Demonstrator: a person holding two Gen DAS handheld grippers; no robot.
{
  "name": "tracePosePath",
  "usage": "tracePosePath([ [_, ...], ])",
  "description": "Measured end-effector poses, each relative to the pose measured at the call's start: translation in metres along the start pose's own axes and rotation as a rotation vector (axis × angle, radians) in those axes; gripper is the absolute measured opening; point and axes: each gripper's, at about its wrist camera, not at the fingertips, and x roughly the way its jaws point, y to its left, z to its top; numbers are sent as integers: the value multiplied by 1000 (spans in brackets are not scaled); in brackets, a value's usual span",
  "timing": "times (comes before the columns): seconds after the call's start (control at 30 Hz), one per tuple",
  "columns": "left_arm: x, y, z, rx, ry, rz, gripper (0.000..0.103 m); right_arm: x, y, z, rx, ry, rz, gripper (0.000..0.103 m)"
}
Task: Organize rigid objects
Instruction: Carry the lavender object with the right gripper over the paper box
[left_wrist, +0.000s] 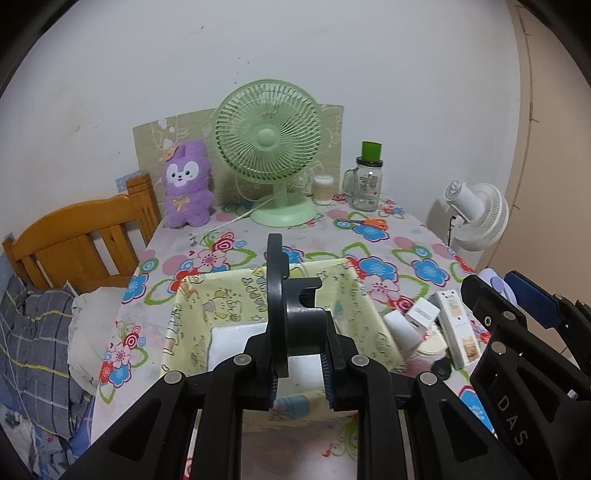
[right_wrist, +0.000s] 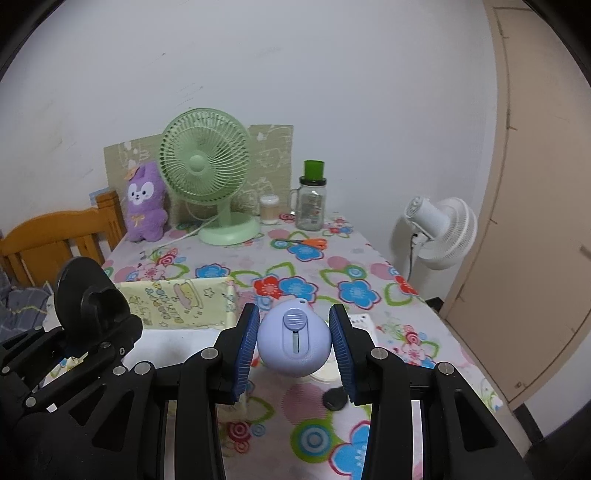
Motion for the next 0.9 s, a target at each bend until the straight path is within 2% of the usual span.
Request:
tracePosePath([
  [0.37,22,28,7,-21,50,33,18,30,31,19,-48,52,89,43],
  [0.5,34,31,8,-6,85,16,18,49,38,25,-43,107,147,43],
  [0.9,64,39,8,33,168,-12,18,89,68,30,-106,203,199,43],
])
